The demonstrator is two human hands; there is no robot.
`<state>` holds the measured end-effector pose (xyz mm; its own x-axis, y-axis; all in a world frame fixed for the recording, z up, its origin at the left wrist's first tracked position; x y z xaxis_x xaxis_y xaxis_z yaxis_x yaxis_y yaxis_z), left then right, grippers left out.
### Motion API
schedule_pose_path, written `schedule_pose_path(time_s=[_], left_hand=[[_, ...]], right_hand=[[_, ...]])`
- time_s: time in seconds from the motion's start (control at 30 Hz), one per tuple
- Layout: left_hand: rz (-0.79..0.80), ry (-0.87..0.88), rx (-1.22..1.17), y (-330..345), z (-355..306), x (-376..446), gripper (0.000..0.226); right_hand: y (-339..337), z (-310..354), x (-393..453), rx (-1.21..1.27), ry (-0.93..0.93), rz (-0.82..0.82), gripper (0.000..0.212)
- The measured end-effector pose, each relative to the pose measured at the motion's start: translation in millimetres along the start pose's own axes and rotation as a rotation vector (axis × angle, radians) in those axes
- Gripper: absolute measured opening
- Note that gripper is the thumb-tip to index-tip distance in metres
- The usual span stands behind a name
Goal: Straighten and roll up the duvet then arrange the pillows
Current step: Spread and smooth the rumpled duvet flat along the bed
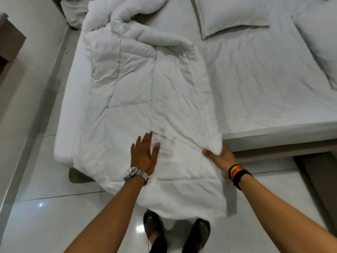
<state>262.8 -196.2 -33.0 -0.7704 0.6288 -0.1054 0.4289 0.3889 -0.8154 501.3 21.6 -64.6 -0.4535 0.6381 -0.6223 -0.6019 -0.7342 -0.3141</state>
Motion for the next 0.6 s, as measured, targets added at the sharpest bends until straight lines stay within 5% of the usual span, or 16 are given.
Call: schedule_pose_path(time_s=[0.1, 0.37, 0.6], left_hand=[[0.115, -0.003, 0.114, 13, 8, 0, 0.073], [0.107, -0.067, 0.179, -13, 86, 28, 0.065], [0.029, -0.075, 0.251, -65, 188, 111, 0.061]], right_hand=[[17, 6, 1, -0.372, -0.114, -0.096, 0.107], [167, 98, 22, -0.917, -0.629, -0.074, 0.078], [285, 184, 102, -1.085, -0.724, -0.121, 0.076]])
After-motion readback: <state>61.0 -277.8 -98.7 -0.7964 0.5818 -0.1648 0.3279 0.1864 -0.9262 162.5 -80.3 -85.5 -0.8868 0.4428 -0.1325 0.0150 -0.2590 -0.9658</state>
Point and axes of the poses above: each hand's wrist, its own x-axis towards the middle knuckle, its own y-axis out of the palm, z = x × y, the point moved 5 cm from there along x, towards the middle knuckle, and after that the axes turned 2 degrees about -x, right-handed, at the moved point
